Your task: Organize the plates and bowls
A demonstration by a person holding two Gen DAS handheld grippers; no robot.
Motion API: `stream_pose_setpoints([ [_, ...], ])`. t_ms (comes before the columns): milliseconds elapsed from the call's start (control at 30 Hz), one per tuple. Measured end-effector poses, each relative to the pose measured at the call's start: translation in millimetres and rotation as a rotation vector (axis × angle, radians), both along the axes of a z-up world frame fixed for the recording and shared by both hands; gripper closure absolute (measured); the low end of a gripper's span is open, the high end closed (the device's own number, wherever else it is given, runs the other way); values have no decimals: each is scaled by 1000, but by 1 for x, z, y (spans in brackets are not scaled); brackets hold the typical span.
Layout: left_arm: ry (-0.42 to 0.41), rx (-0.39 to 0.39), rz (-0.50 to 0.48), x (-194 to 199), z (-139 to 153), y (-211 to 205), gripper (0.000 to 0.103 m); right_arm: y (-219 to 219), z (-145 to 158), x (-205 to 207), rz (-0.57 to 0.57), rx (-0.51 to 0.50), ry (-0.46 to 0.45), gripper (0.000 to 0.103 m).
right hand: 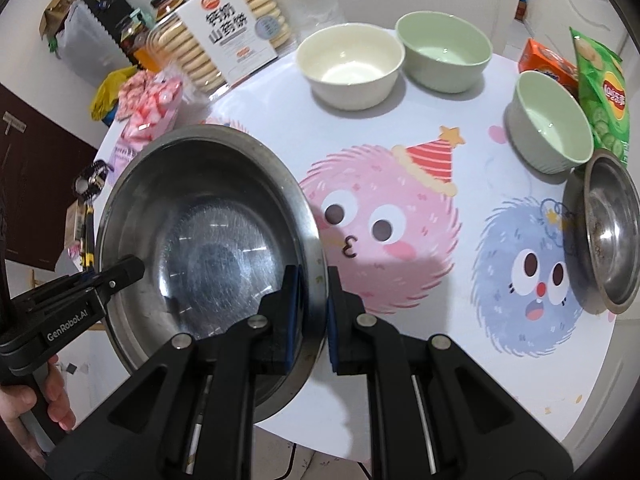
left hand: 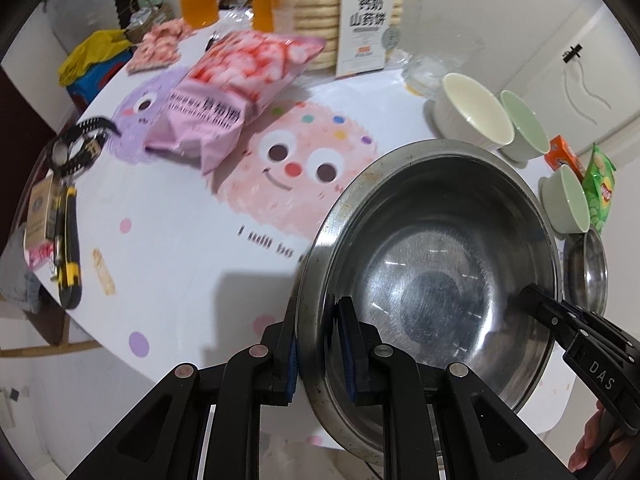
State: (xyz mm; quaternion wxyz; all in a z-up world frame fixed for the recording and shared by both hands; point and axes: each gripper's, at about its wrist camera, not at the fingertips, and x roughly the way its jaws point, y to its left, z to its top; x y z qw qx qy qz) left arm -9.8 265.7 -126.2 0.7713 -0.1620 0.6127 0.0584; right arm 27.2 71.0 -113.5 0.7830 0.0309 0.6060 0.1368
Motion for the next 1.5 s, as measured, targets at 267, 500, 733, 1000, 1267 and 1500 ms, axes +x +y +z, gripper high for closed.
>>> stream_pose_setpoints([
  [267, 29, -8, 13, -8, -18, 3, 85, 10, -14, -6, 16, -35, 19, 89],
  [500, 49, -13, 15, -7, -31, 3, 85, 14, -25, -5, 17, -63, 31, 88],
  [733, 56, -4, 11, -5, -37, 2, 83, 18, -26, -4, 26, -87, 21, 88],
  [1000, 54, 23, -11, -3, -39, -1, 82, 25, -26, -6, 54, -135, -5, 87],
  [1267, 68, 42, -30, -2, -44, -4, 80, 29, -25, -8, 86, -172, -19, 82],
  [1500, 79, 63, -52, -1, -48, -10, 79, 32, -26, -9, 111, -208, -30, 82],
])
